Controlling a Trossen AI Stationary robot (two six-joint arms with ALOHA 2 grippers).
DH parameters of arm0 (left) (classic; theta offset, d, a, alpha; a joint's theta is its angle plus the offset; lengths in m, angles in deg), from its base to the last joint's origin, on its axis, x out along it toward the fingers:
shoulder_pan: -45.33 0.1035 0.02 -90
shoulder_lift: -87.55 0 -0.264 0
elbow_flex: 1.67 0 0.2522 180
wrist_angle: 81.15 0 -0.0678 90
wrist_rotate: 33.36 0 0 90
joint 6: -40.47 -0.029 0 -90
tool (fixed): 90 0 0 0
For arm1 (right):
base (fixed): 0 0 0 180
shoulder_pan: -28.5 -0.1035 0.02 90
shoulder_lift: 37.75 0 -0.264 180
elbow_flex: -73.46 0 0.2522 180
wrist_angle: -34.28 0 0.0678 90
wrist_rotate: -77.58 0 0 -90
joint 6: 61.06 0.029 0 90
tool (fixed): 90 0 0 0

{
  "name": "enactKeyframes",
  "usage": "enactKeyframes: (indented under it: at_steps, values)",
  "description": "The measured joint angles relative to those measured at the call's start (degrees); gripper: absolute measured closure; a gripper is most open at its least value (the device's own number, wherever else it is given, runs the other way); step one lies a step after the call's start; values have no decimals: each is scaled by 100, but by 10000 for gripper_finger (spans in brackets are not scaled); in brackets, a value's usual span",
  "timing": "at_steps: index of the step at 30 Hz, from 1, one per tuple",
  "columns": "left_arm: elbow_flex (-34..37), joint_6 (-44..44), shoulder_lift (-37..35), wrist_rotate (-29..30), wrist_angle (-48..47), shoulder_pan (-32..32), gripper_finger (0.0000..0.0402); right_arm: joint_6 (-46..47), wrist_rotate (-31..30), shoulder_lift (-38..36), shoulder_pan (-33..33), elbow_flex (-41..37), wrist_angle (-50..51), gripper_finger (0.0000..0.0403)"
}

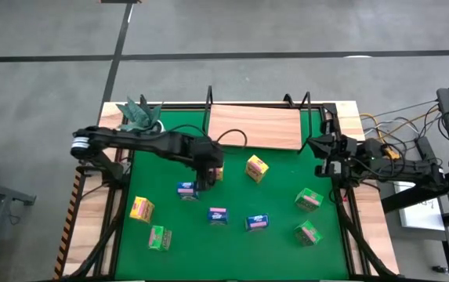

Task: Stack cereal on shelf
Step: Put the middle left yellow cereal box on the shelf

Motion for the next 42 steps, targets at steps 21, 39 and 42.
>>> enactKeyframes:
  at_steps: [21,39,42]
  values:
    - [71,-428,234,444,202,94,155,-38,-2,24,0,0,24,394]
    - [569,-450,232,297,706,160,175,-61,-2,22,0,0,69,394]
    - [571,-450,232,295,711,160,189,-62,-2,22,0,0,69,394]
